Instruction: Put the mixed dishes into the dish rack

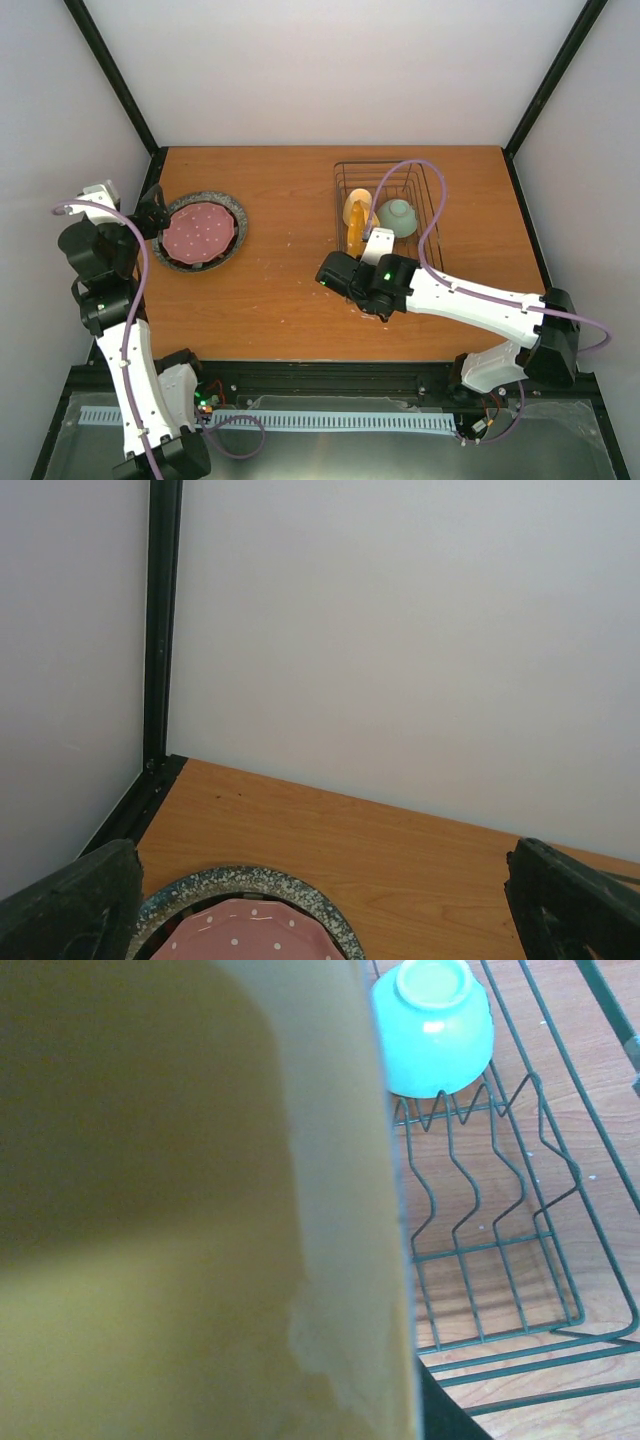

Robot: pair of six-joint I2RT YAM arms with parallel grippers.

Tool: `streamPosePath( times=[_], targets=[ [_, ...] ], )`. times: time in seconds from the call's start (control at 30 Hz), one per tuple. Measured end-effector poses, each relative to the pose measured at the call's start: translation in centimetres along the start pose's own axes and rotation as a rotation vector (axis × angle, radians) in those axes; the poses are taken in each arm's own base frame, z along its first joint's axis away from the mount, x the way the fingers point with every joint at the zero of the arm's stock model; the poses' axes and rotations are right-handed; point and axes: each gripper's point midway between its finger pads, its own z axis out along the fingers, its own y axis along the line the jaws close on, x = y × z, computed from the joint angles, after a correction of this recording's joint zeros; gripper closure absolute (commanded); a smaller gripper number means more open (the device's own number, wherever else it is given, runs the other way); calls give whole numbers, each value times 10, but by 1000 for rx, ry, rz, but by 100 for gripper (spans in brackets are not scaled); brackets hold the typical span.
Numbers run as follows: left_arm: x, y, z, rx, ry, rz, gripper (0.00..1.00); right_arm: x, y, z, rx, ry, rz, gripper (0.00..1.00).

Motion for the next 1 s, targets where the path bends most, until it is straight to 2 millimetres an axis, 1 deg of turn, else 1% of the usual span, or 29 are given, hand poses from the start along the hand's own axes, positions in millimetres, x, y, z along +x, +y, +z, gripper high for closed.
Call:
streamPosePath(
  times=[0.13, 0.23, 0.47, 0.83, 1.0],
  targets=[
    [1, 1, 0, -6, 1, 9, 0, 1, -6, 3, 33, -1, -15, 97],
    [2, 2, 1, -10, 4, 11, 0, -2, -13, 7, 58, -5, -8, 97],
    [4, 4, 4, -18, 12, 12, 0, -2, -35, 25, 122, 2, -6, 97],
    [4, 6, 4, -26, 12, 21, 0, 3, -28, 38, 121, 11, -59, 97],
    [4, 6, 4, -25, 11, 22, 0, 3, -28, 38, 123, 10, -65, 97]
  ],
)
